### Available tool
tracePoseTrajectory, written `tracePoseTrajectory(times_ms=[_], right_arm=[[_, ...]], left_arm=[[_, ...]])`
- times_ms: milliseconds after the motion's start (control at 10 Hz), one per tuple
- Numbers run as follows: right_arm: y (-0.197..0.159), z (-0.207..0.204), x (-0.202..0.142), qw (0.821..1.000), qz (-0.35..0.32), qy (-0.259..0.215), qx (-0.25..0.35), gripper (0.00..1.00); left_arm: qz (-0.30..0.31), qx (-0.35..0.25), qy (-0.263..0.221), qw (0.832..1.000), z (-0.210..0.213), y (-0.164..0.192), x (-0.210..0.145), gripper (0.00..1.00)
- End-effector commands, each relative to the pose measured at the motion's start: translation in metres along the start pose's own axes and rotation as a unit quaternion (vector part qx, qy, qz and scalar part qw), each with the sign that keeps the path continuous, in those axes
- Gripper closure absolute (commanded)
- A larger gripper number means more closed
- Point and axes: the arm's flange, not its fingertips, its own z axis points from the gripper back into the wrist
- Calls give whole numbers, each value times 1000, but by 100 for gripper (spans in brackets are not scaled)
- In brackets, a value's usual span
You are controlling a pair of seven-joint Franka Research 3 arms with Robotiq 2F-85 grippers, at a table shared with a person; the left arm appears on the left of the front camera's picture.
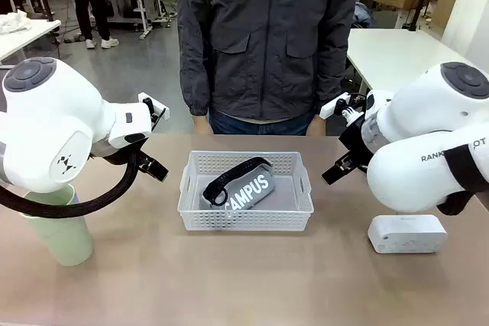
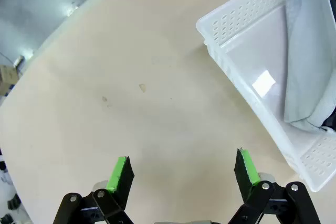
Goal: Efficiently arrange items inside the basket to fit them all.
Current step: Pick up the Digital clock and place it inside the Organizing basket.
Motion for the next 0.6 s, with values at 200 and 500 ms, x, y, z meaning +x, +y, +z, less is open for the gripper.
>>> tracePoseTrajectory(times_ms=[200, 500], right_arm=[[0, 0, 0, 1000, 0, 0, 0, 0], [0, 0, 0, 1000, 0, 0, 0, 0]], left_arm=[[0, 0, 0, 1000, 0, 0, 0, 0], [0, 0, 0, 1000, 0, 0, 0, 0]])
